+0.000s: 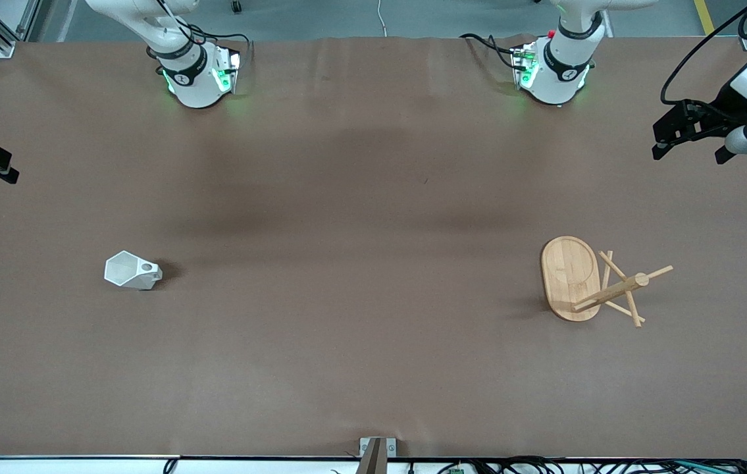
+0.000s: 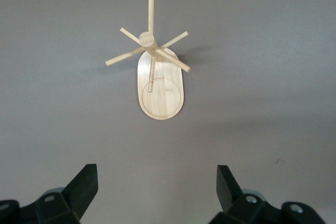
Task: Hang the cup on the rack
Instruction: 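Move the right gripper toward the white cup on the table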
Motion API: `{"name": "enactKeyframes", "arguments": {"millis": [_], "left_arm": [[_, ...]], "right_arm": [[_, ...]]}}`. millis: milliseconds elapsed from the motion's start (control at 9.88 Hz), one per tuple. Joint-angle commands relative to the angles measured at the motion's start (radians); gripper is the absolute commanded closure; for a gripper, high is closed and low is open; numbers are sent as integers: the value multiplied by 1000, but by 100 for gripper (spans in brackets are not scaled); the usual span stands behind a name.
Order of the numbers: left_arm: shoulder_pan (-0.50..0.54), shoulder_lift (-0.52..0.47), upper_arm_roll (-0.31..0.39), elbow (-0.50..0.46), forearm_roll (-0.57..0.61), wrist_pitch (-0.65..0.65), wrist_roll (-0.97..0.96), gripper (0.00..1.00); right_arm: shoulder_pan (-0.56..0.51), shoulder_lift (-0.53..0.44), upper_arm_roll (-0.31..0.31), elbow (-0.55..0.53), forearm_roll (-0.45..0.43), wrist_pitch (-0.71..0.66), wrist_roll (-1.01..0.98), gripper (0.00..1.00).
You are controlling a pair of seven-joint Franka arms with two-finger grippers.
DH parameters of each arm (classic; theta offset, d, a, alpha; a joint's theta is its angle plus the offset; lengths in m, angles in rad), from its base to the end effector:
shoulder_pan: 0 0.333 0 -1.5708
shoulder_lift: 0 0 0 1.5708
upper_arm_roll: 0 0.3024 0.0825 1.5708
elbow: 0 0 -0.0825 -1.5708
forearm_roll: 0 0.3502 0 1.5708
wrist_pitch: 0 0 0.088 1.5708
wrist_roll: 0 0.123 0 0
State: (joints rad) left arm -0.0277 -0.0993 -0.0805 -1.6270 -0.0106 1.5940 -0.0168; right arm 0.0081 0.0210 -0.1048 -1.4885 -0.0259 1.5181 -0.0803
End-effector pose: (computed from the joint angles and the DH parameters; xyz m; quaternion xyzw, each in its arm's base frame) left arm 0.4912 -0.0568 0.6225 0.9984 -0.0456 0.0328 0.0034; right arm 0.5196 -0.0531 0.6153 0.9999 -0.0089 0.0031 0.0144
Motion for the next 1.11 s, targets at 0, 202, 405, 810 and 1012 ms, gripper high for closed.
{"name": "enactKeyframes", "arguments": {"millis": [0,202,405,810,1012], "left_arm": [[2,16,-1,2,14,-19,-42,0],[2,23,-1,7,15,-19,-52,0],[5,30,4,9,11,-16,-51,0],[5,35,7,7,15,4,-52,0],[9,33,15,7,15,6,-52,0]], "right_arm": [[-11,-7,7,-3,4,4,7,0],[-11,-9,7,-3,4,5,7,0],[-11,-7,7,-10,4,27,7,0],[-56,-4,5,-189,3,238,-47,0],[-71,0,5,-344,4,417,-58,0]]}}
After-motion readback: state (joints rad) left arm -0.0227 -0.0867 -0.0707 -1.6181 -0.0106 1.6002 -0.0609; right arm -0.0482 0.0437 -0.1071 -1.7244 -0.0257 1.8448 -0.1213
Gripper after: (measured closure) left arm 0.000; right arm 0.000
